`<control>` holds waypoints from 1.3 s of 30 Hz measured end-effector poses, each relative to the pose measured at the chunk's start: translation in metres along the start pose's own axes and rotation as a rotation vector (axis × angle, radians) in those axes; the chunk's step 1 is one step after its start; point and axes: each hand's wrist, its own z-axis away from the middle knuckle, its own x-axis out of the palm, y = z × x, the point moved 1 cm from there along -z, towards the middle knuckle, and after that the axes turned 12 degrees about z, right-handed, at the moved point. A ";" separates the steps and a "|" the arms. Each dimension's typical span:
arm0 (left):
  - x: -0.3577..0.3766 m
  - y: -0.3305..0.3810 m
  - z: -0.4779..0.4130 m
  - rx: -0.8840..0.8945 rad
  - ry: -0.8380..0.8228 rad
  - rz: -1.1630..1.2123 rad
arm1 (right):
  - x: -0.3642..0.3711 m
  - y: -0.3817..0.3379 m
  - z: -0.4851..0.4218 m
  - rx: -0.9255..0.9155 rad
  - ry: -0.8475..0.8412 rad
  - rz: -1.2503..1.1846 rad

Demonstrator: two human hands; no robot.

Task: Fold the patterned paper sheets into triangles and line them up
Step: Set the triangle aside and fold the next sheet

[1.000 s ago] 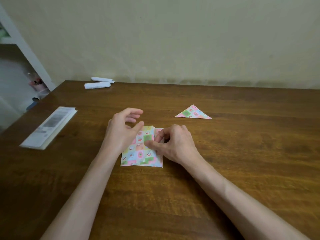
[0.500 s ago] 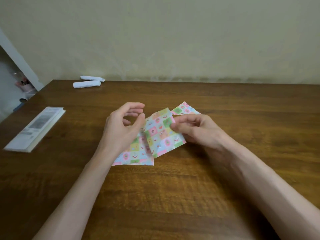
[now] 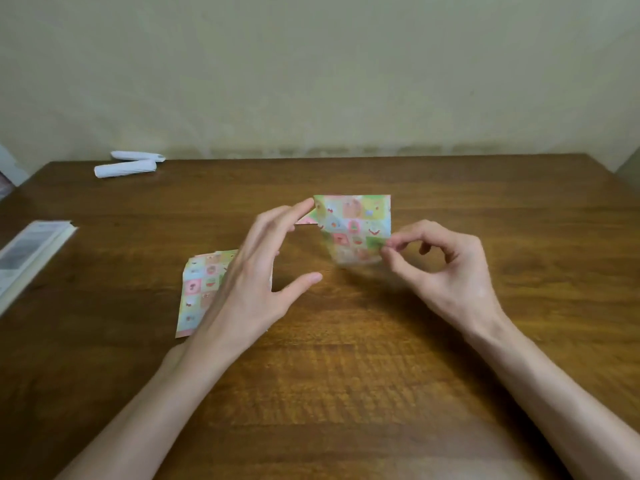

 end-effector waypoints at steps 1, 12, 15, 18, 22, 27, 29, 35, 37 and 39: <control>0.000 0.000 0.001 0.017 0.005 -0.012 | 0.000 0.000 0.002 -0.040 0.008 0.025; 0.001 -0.011 0.003 0.209 -0.151 -0.208 | 0.002 0.020 0.002 -0.289 -0.195 0.474; 0.004 -0.013 0.005 0.210 -0.232 -0.271 | 0.004 0.020 0.004 -0.284 -0.274 0.521; 0.004 -0.016 0.006 0.177 -0.257 -0.285 | 0.007 0.019 0.008 -0.278 -0.364 0.553; 0.003 -0.018 0.006 0.156 -0.307 -0.273 | 0.010 0.016 0.013 -0.259 -0.382 0.519; 0.001 -0.015 0.007 0.137 -0.351 -0.261 | 0.013 0.011 0.016 -0.240 -0.381 0.501; 0.001 -0.014 0.007 0.135 -0.359 -0.256 | 0.015 0.010 0.018 -0.234 -0.381 0.495; 0.003 -0.015 0.009 0.081 -0.316 -0.263 | 0.014 0.009 0.018 -0.208 -0.353 0.431; 0.005 -0.014 0.010 0.082 -0.302 -0.272 | 0.013 0.010 0.017 -0.211 -0.362 0.436; 0.005 -0.012 0.010 0.097 -0.296 -0.271 | 0.011 0.013 0.015 -0.219 -0.359 0.453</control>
